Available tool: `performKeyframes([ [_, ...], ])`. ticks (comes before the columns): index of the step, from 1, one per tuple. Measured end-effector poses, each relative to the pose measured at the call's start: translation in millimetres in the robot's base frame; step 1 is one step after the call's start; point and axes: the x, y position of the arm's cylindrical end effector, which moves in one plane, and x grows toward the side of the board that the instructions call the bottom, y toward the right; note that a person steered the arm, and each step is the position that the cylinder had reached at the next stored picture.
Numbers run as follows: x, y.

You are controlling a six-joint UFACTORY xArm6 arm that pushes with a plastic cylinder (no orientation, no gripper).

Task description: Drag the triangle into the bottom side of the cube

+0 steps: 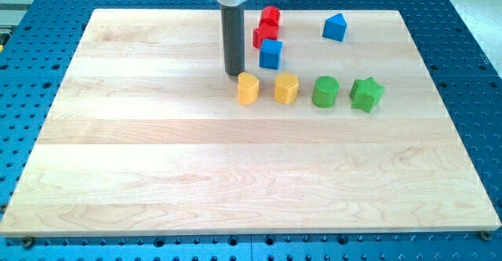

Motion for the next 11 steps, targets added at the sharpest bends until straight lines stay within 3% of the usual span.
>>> performKeyframes([
  [2,-1,63],
  [3,-32,134],
  [4,-65,157],
  [6,-56,145],
  [7,-61,226],
  [8,-111,279],
  [9,-135,229],
  [11,-98,158],
])
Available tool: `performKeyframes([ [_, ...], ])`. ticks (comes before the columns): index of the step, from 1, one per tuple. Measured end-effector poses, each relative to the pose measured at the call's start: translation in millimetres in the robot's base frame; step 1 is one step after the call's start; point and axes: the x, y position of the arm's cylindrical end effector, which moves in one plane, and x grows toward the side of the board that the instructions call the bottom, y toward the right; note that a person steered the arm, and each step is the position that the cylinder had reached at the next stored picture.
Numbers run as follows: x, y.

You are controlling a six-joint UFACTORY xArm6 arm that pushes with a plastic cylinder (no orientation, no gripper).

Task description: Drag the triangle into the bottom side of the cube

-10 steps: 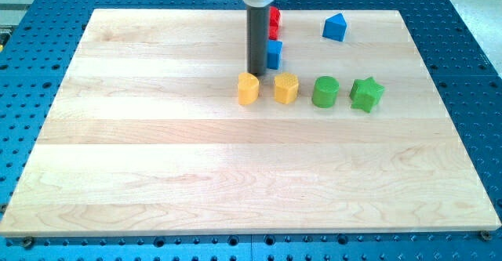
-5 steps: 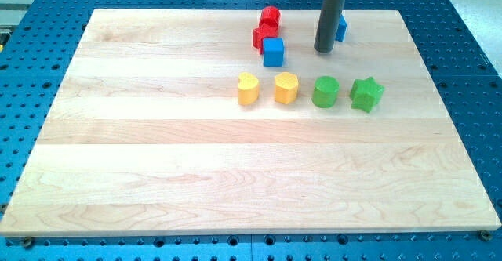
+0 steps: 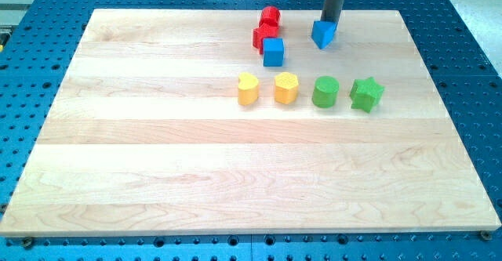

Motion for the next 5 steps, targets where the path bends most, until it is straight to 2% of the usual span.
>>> performKeyframes([
  [1,33,-5],
  [2,45,17],
  [3,40,14],
  [4,36,-16],
  [5,57,-30],
])
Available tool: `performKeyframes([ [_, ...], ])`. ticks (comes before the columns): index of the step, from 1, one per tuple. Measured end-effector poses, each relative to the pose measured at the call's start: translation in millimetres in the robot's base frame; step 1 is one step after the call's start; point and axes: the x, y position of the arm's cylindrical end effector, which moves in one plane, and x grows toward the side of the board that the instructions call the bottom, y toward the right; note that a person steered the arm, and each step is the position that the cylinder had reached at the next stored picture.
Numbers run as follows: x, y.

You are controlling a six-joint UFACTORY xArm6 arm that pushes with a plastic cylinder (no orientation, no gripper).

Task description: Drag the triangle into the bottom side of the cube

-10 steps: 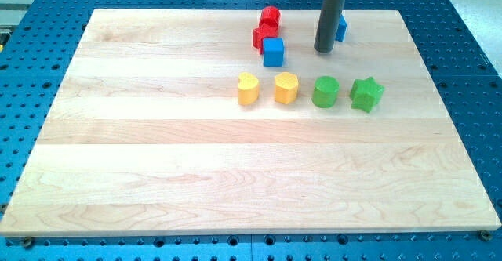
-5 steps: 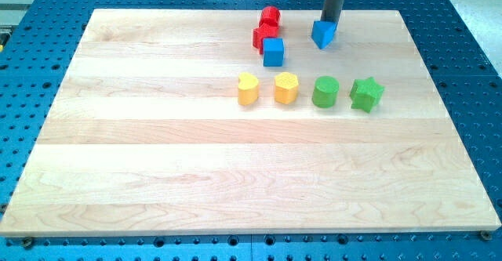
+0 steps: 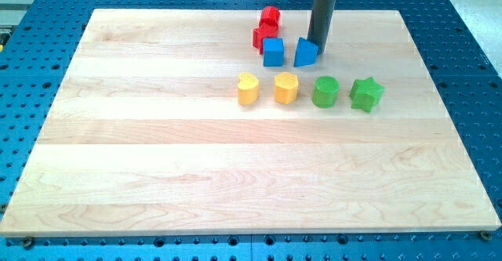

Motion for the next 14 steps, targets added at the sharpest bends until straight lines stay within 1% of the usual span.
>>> performKeyframes([
  [1,28,-4],
  [2,35,-8],
  [3,33,-20],
  [4,33,-44],
  [5,38,-42],
  [7,43,-16],
  [10,49,-24],
  [13,57,-52],
  [14,57,-41],
])
